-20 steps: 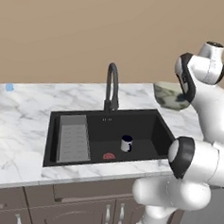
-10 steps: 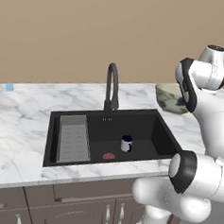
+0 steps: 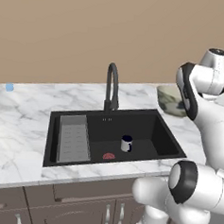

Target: Pick the mug and place it in the sink. Pick the bowl and place it in the open cabinet and then close the cabinet.

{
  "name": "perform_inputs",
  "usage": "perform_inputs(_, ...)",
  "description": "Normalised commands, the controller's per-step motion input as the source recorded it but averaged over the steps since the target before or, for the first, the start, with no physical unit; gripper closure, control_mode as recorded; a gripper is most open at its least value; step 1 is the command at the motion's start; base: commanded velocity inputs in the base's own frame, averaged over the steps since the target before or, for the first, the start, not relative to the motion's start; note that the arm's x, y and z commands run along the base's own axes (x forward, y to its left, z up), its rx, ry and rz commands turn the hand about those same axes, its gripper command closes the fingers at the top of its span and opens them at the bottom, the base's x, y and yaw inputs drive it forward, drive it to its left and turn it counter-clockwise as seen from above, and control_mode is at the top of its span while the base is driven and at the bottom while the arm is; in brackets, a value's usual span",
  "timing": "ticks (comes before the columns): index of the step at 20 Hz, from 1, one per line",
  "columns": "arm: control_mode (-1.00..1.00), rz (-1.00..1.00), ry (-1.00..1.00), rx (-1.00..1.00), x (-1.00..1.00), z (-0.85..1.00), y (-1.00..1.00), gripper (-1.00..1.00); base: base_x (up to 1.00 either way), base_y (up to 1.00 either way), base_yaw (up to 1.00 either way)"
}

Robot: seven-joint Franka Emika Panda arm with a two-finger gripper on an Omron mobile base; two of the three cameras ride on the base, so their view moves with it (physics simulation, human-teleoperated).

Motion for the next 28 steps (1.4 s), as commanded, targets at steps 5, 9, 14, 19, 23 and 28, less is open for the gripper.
perform_inputs(5,1.00,-0.01,0.00,0.00,0.00,0.00,0.00,1.00,0.00,-0.33,-0.45)
perform_inputs(9,1.00,0.00,0.00,0.00,0.00,0.00,0.00,1.00,0.00,0.00,-1.00)
perform_inputs(14,1.00,0.00,0.00,0.00,0.00,0.00,0.00,1.00,0.00,0.00,-1.00)
perform_inputs(19,1.00,0.00,0.00,0.00,0.00,0.00,0.00,1.00,0.00,0.00,-1.00)
perform_inputs(23,1.00,0.00,0.00,0.00,0.00,0.00,0.00,1.00,0.00,0.00,-1.00)
perform_inputs(28,1.00,0.00,0.00,0.00,0.00,0.00,0.00,1.00,0.00,0.00,-1.00)
